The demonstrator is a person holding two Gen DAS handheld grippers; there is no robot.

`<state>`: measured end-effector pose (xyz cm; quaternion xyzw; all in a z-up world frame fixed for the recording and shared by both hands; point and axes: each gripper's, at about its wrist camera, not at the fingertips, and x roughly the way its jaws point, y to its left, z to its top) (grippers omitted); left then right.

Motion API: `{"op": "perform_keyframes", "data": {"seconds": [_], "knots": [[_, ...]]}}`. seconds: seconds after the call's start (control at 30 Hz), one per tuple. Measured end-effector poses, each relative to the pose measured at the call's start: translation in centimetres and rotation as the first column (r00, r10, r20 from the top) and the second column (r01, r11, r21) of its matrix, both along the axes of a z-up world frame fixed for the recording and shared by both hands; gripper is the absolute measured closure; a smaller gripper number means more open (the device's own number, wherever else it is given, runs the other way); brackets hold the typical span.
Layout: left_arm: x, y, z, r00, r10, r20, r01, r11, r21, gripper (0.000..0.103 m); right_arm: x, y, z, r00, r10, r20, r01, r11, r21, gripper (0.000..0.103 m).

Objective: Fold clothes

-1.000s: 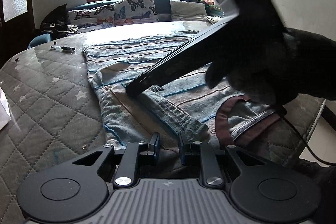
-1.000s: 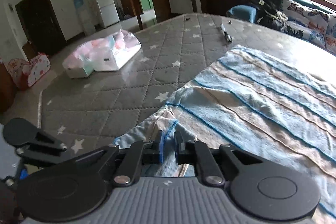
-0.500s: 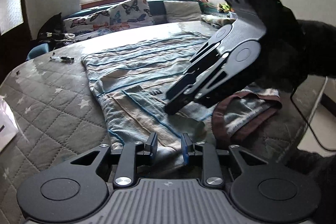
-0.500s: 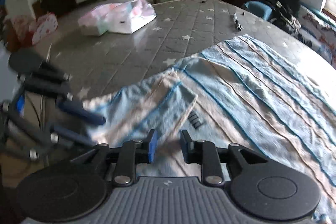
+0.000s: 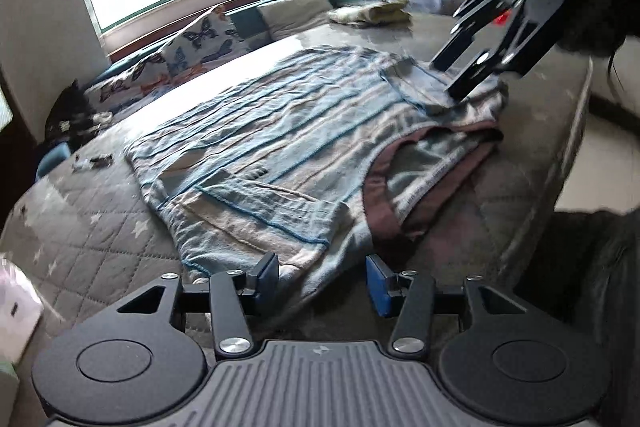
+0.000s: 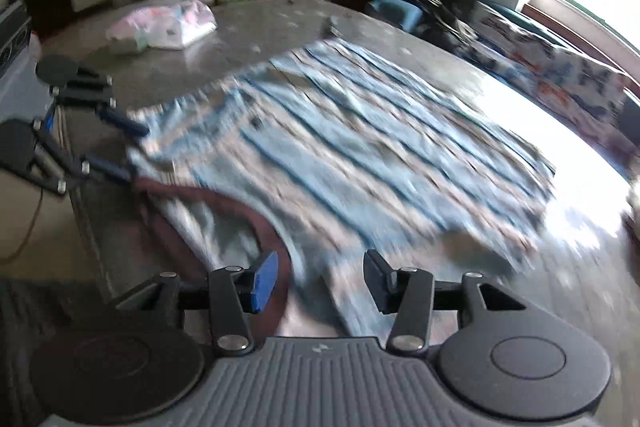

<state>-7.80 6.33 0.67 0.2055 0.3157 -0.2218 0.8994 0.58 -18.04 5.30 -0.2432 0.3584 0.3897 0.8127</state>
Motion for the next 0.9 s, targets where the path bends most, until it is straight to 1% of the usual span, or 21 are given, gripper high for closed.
{"op": "perform_keyframes", "data": {"seconds": [0.1, 0.13, 0.17, 0.2, 0.27, 0.33, 0.4, 0.47, 0.53, 0.63, 0.7, 0.77, 0.8, 0.87, 0.9], "knots": [[-0.1, -0.4, -0.3, 0.999, -0.029, 0.028, 0.028, 0.999, 0.036, 0.052, -2.0, -2.3, -0.4, 0.999, -0.008, 0.044, 0.012, 0.997, -0.07, 0.051], [0.0, -0.5, -0.3, 0.999, -0.031, 0.034, 0.029, 0.999, 0.041, 0.056, -2.5, -2.7, -0.5, 0.999, 0.0, 0.055, 0.005, 0.996, -0.092, 0.049], [0.1, -0.6, -0.4, 0.999, -0.034, 0.035, 0.032, 0.999, 0.041, 0.065, -2.9, -3.0, -0.8, 0.998, 0.009, 0.065, -0.002, 0.994, -0.11, 0.047], [0.3, -0.7, -0.5, 0.999, -0.037, 0.033, 0.036, 0.999, 0.041, 0.07, -3.2, -3.3, -1.1, 0.997, 0.019, 0.076, -0.009, 0.992, -0.127, 0.047], [0.5, -0.8, -0.5, 0.999, -0.031, 0.041, 0.029, 0.999, 0.042, 0.086, -3.7, -3.5, -1.9, 0.995, 0.042, 0.096, -0.026, 0.986, -0.162, 0.046], [0.7, -0.8, -0.4, 0.999, -0.017, 0.05, 0.015, 0.999, 0.034, 0.093, -4.0, -3.3, -2.6, 0.992, 0.062, 0.11, -0.042, 0.983, -0.179, 0.044], [0.9, -0.6, 0.2, 0.998, 0.007, 0.056, -0.008, 1.0, 0.008, 0.096, -4.1, -3.0, -3.1, 0.988, 0.082, 0.128, -0.058, 0.983, -0.177, 0.041], [1.4, -0.4, 0.8, 0.998, 0.034, 0.058, -0.033, 0.999, -0.023, 0.097, -3.9, -2.9, -3.3, 0.987, 0.085, 0.14, -0.063, 0.986, -0.156, 0.04], [2.6, 0.2, 1.5, 0.997, 0.071, 0.04, -0.067, 0.995, -0.074, 0.097, -3.4, -2.9, -3.4, 0.987, 0.071, 0.142, -0.052, 0.989, -0.137, 0.042], [4.5, 0.9, 2.2, 0.994, 0.109, 0.01, -0.107, 0.986, -0.13, 0.098, -2.6, -3.2, -3.6, 0.99, 0.045, 0.133, -0.032, 0.995, -0.095, 0.045], [5.5, 1.2, 2.5, 0.992, 0.128, -0.008, -0.128, 0.98, -0.15, 0.098, -2.3, -3.5, -3.7, 0.99, 0.021, 0.137, -0.011, 0.997, -0.079, 0.049], [6.5, 1.5, 2.6, 0.989, 0.144, -0.029, -0.147, 0.974, -0.171, 0.098, -2.2, -3.8, -3.7, 0.99, 0.002, 0.141, 0.007, 0.998, -0.068, 0.062], [6.9, 1.7, 2.5, 0.988, 0.15, -0.041, -0.155, 0.971, -0.181, 0.098, -2.2, -4.0, -3.7, 0.99, -0.005, 0.144, 0.014, 0.998, -0.065, 0.065], [7.4, 1.8, 2.2, 0.986, 0.153, -0.06, -0.162, 0.969, -0.186, 0.098, -2.1, -4.1, -3.7, 0.989, -0.027, 0.147, 0.037, 0.998, -0.06, 0.082], [7.4, 1.7, 2.0, 0.986, 0.152, -0.067, -0.162, 0.97, -0.182, 0.098, -2.0, -4.2, -3.6, 0.988, -0.041, 0.146, 0.049, 0.997, -0.051, 0.087]]}}
